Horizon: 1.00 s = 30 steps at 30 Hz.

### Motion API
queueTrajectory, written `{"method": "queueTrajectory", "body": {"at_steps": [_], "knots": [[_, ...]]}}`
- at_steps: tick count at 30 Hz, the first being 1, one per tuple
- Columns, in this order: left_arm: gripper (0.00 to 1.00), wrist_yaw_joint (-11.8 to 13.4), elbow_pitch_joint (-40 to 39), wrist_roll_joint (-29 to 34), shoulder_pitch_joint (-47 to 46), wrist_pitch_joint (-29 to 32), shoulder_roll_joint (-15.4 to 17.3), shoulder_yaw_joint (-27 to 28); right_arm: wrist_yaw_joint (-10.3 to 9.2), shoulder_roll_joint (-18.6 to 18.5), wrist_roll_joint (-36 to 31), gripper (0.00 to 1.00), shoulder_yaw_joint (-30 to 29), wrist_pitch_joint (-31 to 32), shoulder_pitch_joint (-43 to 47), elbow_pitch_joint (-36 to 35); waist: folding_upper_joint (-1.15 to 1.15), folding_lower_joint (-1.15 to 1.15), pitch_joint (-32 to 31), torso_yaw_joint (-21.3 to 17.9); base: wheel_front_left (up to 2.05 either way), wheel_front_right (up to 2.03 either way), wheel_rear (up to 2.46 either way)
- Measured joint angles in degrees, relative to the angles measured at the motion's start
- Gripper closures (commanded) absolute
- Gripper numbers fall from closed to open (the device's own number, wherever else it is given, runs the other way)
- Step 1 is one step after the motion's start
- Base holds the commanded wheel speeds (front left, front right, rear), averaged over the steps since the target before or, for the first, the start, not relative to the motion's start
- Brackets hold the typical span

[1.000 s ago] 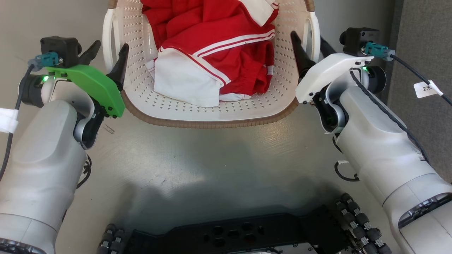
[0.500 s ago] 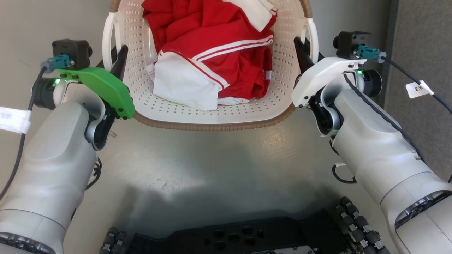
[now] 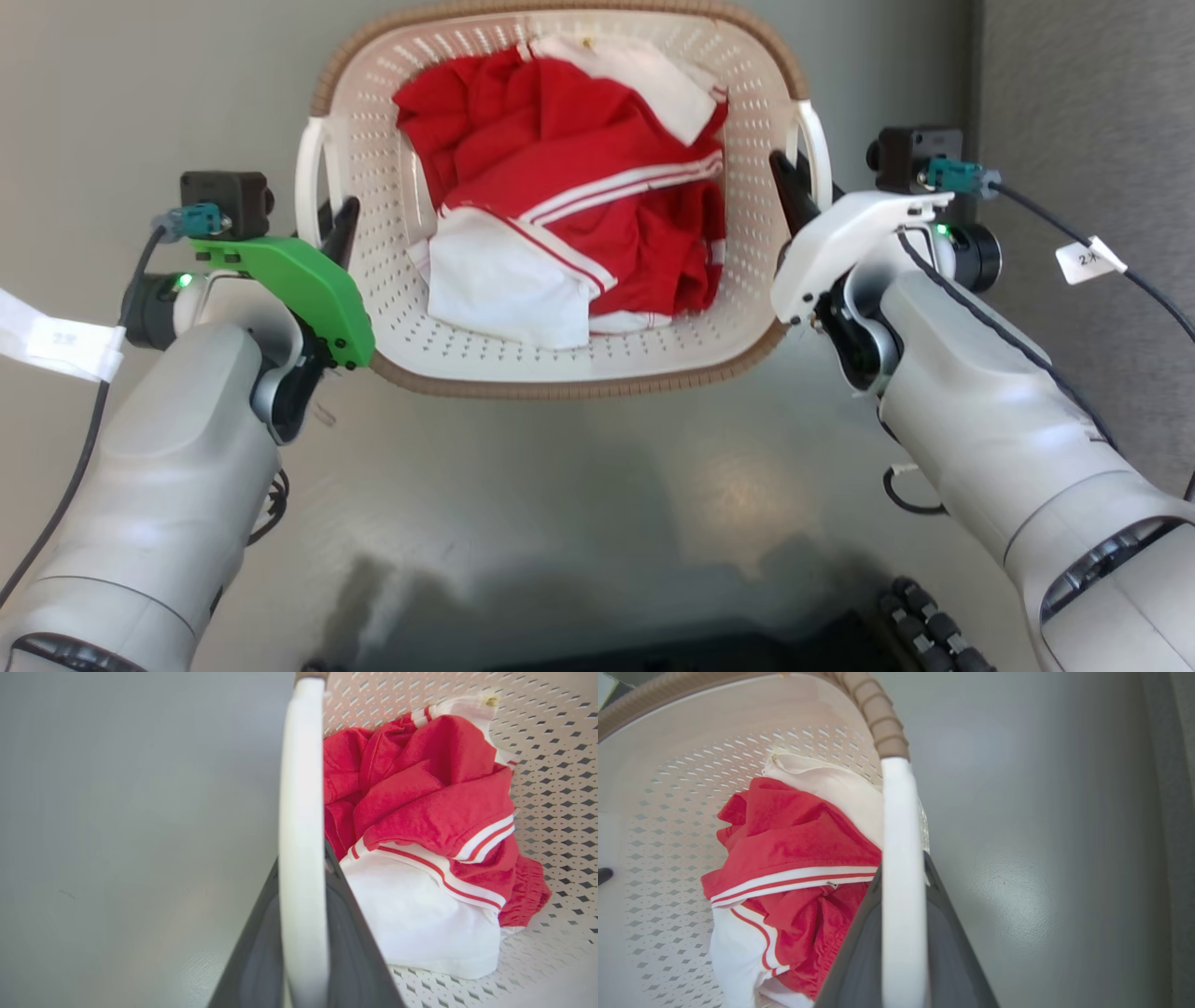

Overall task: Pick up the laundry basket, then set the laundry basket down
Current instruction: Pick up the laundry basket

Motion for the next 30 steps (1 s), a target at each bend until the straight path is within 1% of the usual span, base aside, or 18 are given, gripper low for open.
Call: {"method": "queueTrajectory", "body": {"at_steps": [6,13,17,22,30], "knots": [[1.00,0.00,1.07,-2.44,0.82,1.29,-0.56,-0.89,1.00,-0.04,2.38,1.00,0.97,1.27,1.15,1.42,0.00,0.00,-4.69,-0.22,0.00,0.00,0.00],[1.00,-0.01,2.60,-4.16,3.12,3.22,-1.13,-1.93,1.93,0.23,5.39,1.00,2.00,4.93,2.78,2.45,0.00,0.00,-10.37,-0.52,0.00,0.00,0.00],[1.00,-0.01,3.53,-6.14,4.58,4.25,-1.67,-2.24,2.08,0.21,6.36,1.00,2.98,6.89,3.38,2.91,0.00,0.00,-13.63,-0.72,0.00,0.00,0.00],[1.00,-0.01,4.03,-6.81,5.78,5.80,-1.97,-2.76,2.49,0.20,7.62,1.00,4.02,8.71,4.60,3.65,0.00,0.00,-17.76,-0.96,0.00,0.00,0.00],[1.00,-0.01,5.91,-8.54,9.30,8.92,-2.78,-4.54,3.01,0.27,9.03,1.00,6.70,13.60,7.78,5.02,0.00,-0.01,-24.39,-1.25,0.00,0.00,0.00]]}}
